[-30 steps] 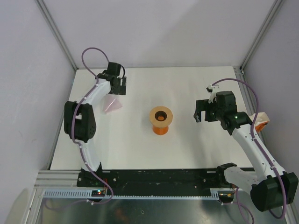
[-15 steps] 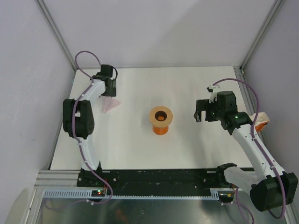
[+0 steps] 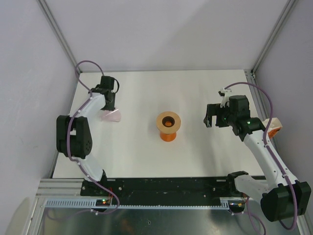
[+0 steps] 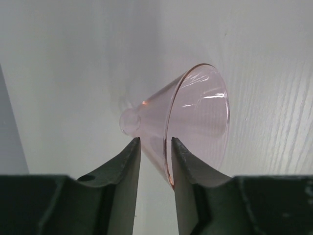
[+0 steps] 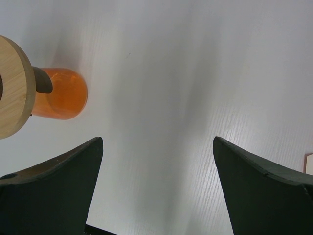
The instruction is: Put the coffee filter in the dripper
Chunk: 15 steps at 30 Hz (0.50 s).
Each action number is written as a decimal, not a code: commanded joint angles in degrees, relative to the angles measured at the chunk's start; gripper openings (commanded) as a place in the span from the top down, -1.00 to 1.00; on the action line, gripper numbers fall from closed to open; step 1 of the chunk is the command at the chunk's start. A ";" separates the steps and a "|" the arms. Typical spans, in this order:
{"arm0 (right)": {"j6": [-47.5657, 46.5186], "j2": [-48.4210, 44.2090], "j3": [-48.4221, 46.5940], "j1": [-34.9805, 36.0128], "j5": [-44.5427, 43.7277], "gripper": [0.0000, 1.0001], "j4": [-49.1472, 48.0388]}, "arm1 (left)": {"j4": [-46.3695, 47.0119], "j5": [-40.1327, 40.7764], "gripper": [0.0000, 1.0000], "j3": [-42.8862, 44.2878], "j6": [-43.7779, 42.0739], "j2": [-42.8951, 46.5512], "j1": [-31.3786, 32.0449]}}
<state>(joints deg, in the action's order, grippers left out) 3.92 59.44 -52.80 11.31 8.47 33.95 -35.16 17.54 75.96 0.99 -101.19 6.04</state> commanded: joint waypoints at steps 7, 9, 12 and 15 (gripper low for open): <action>0.12 -1.03 0.05 -1.01 2.53 -0.99 -1.95 | 4.00 3.05 0.68 -6.58 -9.87 7.65 -0.93; 0.14 -1.16 -0.01 -1.02 2.65 -0.99 -1.89 | 4.16 3.18 0.72 -6.74 -10.79 7.14 -1.62; 0.14 -1.31 0.03 -1.03 2.61 -0.99 -1.75 | 4.23 2.57 0.83 -6.79 -11.60 6.56 -2.73; 0.13 -1.30 0.00 -1.04 2.46 -0.99 -1.69 | 4.14 -0.25 0.96 -6.84 -13.33 8.03 -2.94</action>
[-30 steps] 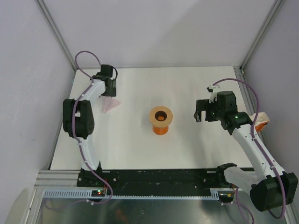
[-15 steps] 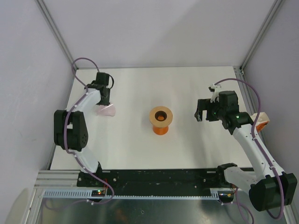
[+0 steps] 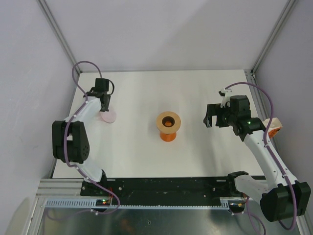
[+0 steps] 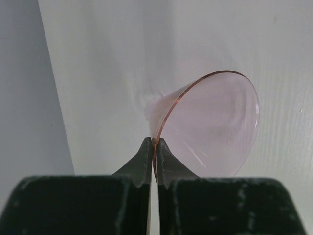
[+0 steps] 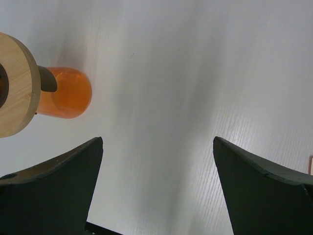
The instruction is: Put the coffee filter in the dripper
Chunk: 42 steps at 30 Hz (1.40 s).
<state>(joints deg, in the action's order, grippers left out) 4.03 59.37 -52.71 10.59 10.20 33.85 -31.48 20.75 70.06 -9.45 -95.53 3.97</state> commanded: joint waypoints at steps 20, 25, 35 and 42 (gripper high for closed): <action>5.72 -6.81 -3.00 5.10 2.45 -0.99 -4.91 | -6.83 -20.48 1.00 7.78 -0.23 14.47 -1.16; 11.28 -4.71 -7.80 16.92 -2.39 -0.95 -8.06 | -11.78 -28.62 0.99 14.38 4.22 16.12 -1.09; 16.37 10.56 -23.83 36.93 -12.95 -0.72 -15.75 | -15.99 -42.21 1.00 17.87 14.85 20.02 1.58; 15.98 23.64 -38.16 41.18 -13.55 -0.63 -14.66 | -16.81 -46.29 0.99 19.60 19.66 21.53 3.22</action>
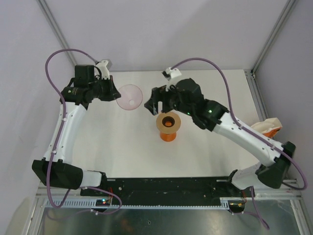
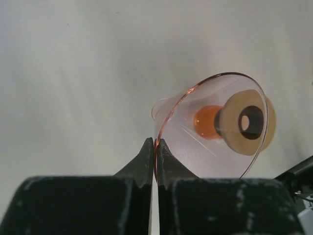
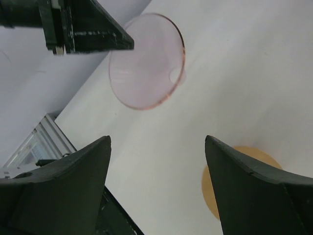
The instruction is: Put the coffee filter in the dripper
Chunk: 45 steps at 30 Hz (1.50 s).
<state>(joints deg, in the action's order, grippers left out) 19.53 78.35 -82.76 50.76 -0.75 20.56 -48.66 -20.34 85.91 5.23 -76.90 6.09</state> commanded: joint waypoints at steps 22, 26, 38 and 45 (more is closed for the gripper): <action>-1.94 12.46 -18.73 -2.13 -16.82 0.87 22.14 | 0.25 -6.25 0.99 7.72 11.50 -2.94 15.62; -1.62 10.53 -17.42 -3.30 -15.80 0.99 26.31 | 0.33 -5.08 1.00 8.83 11.89 -5.48 18.78; 0.05 5.99 -6.91 -12.76 4.38 1.00 28.84 | 0.34 -7.17 0.99 9.23 12.50 -11.82 23.15; -0.15 7.79 -5.56 -14.00 6.55 1.00 26.91 | 0.25 -4.93 0.99 9.14 11.09 -14.00 23.61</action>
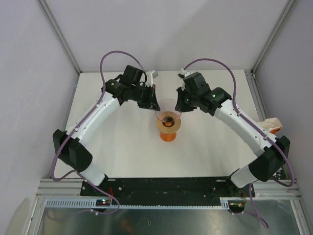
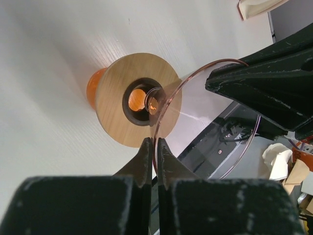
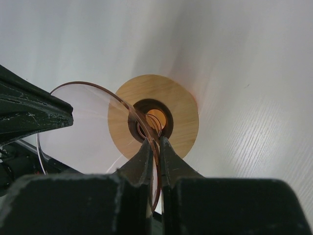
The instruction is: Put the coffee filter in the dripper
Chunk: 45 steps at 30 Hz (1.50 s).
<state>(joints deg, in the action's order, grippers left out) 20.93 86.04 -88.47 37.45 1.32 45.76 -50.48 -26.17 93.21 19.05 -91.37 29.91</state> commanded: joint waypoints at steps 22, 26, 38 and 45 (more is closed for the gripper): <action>-2.30 3.09 1.89 -1.74 5.30 1.00 2.70 | 2.06 0.78 1.00 -0.64 -4.10 -0.60 -0.20; -2.52 3.80 2.31 -1.85 5.29 1.00 2.86 | 2.08 0.85 1.00 -1.53 -4.35 -1.21 -0.23; -3.61 4.76 6.04 -2.21 5.21 1.00 0.75 | 2.16 1.65 0.99 -4.55 -7.14 -3.51 -0.23; -5.03 4.22 8.76 0.00 1.99 1.00 -2.04 | 2.30 2.65 1.00 -6.89 -10.67 -3.67 1.00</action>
<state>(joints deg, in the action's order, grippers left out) 20.62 89.54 -83.42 35.94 4.91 41.50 -48.07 -25.28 89.12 16.23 -94.83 30.00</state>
